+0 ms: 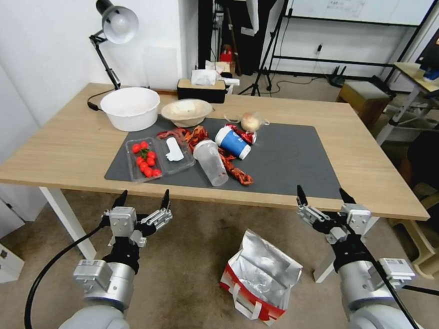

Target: Pick up the food delivery bag from the floor and place it on the table.

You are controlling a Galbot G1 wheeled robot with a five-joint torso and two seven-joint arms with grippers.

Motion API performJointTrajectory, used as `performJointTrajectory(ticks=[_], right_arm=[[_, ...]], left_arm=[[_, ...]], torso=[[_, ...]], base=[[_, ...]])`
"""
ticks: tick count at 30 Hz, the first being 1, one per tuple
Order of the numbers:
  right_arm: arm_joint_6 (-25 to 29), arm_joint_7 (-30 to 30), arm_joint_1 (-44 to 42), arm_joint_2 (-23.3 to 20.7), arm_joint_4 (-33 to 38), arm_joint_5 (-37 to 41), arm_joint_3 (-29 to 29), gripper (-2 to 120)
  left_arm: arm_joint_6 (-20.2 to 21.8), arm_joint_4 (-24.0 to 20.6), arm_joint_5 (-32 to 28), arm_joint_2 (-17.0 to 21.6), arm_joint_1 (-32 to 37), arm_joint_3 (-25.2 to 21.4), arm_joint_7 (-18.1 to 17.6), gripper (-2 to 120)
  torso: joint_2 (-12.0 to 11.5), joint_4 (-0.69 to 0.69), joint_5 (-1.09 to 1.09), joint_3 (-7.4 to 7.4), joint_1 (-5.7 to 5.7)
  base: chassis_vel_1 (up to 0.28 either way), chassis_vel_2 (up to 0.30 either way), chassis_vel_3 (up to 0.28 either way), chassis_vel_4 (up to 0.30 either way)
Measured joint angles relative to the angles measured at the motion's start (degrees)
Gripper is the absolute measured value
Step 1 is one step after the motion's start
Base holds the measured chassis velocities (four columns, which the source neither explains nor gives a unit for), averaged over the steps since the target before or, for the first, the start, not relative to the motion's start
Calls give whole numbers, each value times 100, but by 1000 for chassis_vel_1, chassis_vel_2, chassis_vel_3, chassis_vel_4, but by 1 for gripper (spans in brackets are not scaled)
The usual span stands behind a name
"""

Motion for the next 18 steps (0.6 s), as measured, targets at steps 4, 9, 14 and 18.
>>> performJointTrajectory(ticks=[4, 9, 14, 18], right_arm=[[87, -33, 1, -40, -71, -7, -40, 100], [218, -36, -1, -62, -107, 28, -40, 100], [233, -47, -17, -108, -129, 10, 9, 100], [210, -46, -31, -116, -122, 10, 8, 100]], left_arm=[[-172, 142, -1, 3, -33, -157, 80, 100], [-255, 188, -4, 6, -39, -250, 107, 100], [-490, 247, -160, 9, -29, -396, 210, 100], [-492, 246, -195, 11, 2, -426, 214, 99]], torso=[[0, 0, -1, 0, 0], [0, 0, 0, 0, 0], [0, 0, 0, 0, 0], [0, 1, 0, 0, 0]], base=[[0, 0, 0, 0], [0, 0, 0, 0], [0, 0, 0, 0], [0, 0, 0, 0]])
